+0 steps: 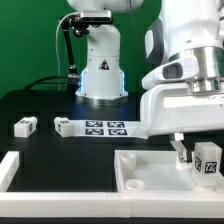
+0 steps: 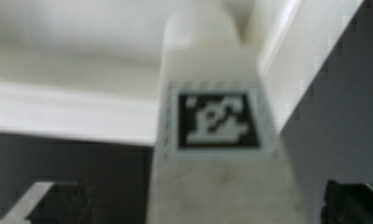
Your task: Assemble square table
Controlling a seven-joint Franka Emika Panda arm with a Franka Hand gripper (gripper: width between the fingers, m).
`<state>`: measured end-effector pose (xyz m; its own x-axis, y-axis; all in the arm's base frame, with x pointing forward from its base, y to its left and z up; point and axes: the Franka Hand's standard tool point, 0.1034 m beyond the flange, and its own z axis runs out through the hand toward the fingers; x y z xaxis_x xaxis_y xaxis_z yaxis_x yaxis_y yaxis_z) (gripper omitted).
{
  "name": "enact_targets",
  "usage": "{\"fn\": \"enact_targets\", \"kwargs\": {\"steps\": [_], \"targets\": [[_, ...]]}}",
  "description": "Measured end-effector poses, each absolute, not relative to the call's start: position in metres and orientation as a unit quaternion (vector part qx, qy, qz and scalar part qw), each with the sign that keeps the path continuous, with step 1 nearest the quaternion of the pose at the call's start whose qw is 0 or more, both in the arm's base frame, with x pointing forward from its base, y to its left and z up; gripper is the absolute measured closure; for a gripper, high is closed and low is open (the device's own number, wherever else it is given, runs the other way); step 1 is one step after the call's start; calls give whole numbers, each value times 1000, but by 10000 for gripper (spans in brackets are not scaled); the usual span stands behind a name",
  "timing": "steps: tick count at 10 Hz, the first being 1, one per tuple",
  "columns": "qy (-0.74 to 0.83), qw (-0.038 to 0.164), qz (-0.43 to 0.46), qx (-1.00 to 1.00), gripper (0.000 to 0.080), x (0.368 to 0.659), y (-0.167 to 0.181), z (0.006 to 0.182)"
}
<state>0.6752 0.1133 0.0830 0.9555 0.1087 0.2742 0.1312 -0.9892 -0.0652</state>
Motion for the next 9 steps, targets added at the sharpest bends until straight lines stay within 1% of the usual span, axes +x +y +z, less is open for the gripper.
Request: {"fn": "enact_targets", "kwargs": {"steps": [1, 3, 6, 7, 8, 9], "targets": [[-64, 45, -98, -992, 151, 678, 118, 87], [-65, 47, -47, -996, 151, 676, 117, 85], [-64, 48, -38, -996, 151, 676, 116, 85], [-57, 45, -22, -997, 151, 674, 106, 83], [-48, 42, -17, -998, 151, 674, 99, 76], [-32, 42, -12, -999, 151, 672, 102, 71]]}}
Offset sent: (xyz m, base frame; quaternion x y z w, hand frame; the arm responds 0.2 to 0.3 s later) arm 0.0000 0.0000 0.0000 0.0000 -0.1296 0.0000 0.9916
